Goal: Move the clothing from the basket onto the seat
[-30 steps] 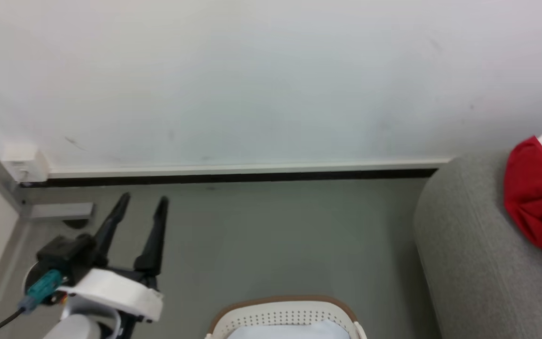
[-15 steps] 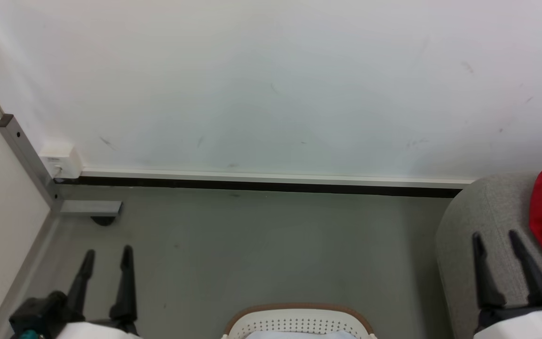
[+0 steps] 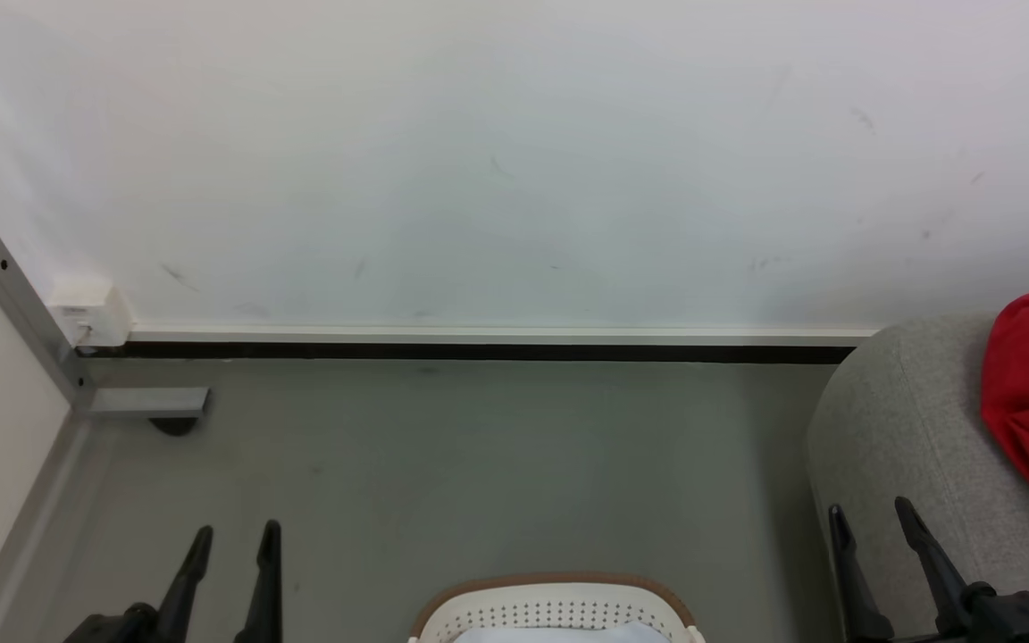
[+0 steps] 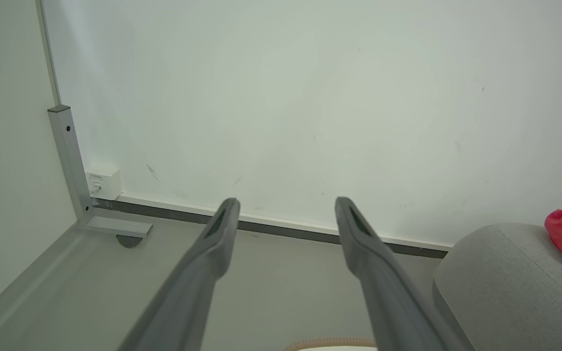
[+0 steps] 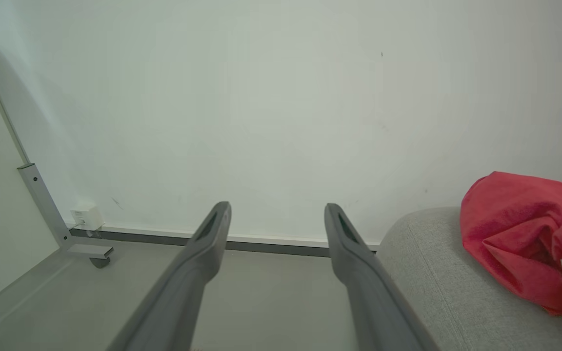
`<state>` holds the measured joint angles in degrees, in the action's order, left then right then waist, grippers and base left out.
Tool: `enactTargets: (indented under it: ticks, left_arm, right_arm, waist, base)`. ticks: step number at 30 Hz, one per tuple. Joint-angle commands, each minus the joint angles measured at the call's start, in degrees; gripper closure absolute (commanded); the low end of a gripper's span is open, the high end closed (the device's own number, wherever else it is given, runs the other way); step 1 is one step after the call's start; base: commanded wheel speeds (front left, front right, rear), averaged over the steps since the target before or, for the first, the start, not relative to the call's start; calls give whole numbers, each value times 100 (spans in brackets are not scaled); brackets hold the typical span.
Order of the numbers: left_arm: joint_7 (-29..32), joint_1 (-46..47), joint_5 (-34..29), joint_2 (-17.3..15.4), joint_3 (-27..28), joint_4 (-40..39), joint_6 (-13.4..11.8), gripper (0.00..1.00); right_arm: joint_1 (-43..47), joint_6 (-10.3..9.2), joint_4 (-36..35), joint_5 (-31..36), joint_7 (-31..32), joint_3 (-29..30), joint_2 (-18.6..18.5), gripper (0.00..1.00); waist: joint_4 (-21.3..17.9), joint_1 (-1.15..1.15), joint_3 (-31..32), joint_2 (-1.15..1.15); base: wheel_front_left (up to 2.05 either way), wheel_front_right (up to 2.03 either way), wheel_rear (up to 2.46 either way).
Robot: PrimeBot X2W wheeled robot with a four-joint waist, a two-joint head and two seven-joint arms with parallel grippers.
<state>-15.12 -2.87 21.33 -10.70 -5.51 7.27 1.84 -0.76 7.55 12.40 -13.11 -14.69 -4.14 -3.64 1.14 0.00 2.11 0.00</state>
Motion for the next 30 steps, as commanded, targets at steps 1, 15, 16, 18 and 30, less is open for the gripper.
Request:
enactTargets:
  ticks: [1, 15, 16, 18, 30]
  left_arm:
    - [-4, -49, -134, 51, 105, 48, 70, 0]
    - [-4, 46, -581, 409, 557, 197, 444, 0]
    - [-4, 51, -598, 426, 579, 207, 461, 0]
    - [-4, 52, -626, 467, 614, 255, 472, 0]
    - [254, 115, 165, 543, 708, 465, 485, 100]
  right_arm:
    - [-33, -13, 22, 30, -26, -26, 6, 0]
    - [-209, -13, 120, -16, -51, -127, 55, 0]
    - [-212, -13, 125, -5, -50, -131, 56, 0]
    - [-217, -13, 136, 2, -50, -141, 58, 0]
    - [-111, 0, 206, -832, 153, -75, 27, 100]
  waist:
    - [-19, 0, -12, 0]
    - [-87, 0, 2, 0]
    - [-88, 0, 4, 0]
    - [-92, 0, 5, 0]
    - [-96, 0, -9, 0]
  base:
    - [0, 0, 0]
    - [0, 0, 0]
    - [0, 0, 0]
    - [0, 0, 0]
    - [0, 0, 0]
